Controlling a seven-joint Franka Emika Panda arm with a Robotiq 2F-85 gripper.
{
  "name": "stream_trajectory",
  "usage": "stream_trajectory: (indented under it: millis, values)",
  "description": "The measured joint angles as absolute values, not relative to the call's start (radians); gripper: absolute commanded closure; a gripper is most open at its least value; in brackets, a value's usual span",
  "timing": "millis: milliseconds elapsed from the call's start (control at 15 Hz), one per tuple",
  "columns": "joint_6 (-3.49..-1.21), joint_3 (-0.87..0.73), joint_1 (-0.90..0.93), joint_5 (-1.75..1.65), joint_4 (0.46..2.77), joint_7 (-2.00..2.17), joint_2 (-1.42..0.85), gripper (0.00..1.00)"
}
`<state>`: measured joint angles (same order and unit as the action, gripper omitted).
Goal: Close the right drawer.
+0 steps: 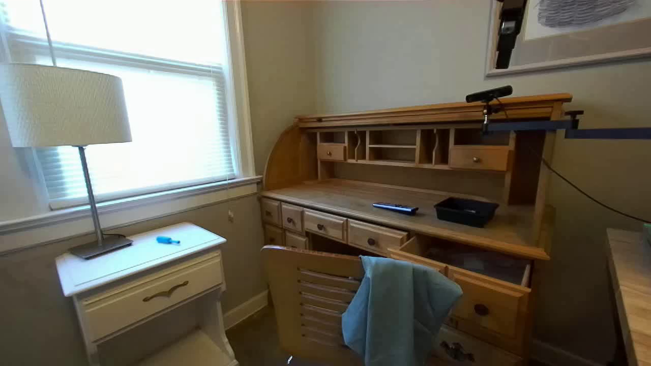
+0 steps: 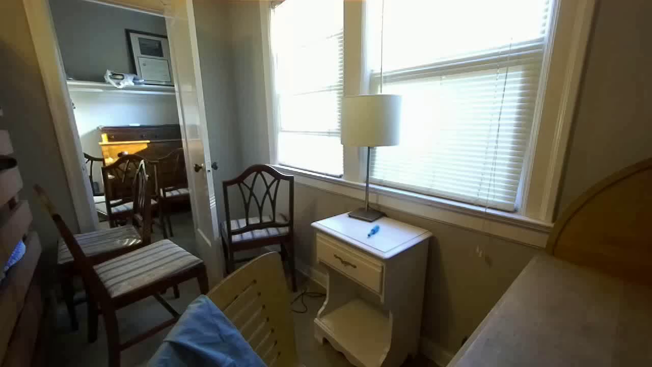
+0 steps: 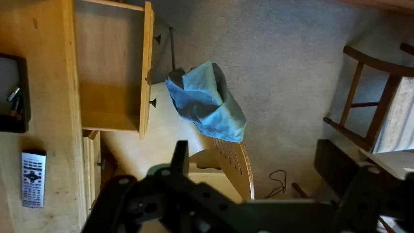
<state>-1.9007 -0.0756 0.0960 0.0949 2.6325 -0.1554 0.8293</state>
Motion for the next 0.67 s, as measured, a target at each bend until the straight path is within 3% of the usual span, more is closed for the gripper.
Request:
stream_trajectory:
  millis: [667]
  values:
    - [-1.901, -0.076, 0.096, 0.095, 2.632, -0.155, 0.829, 0.0]
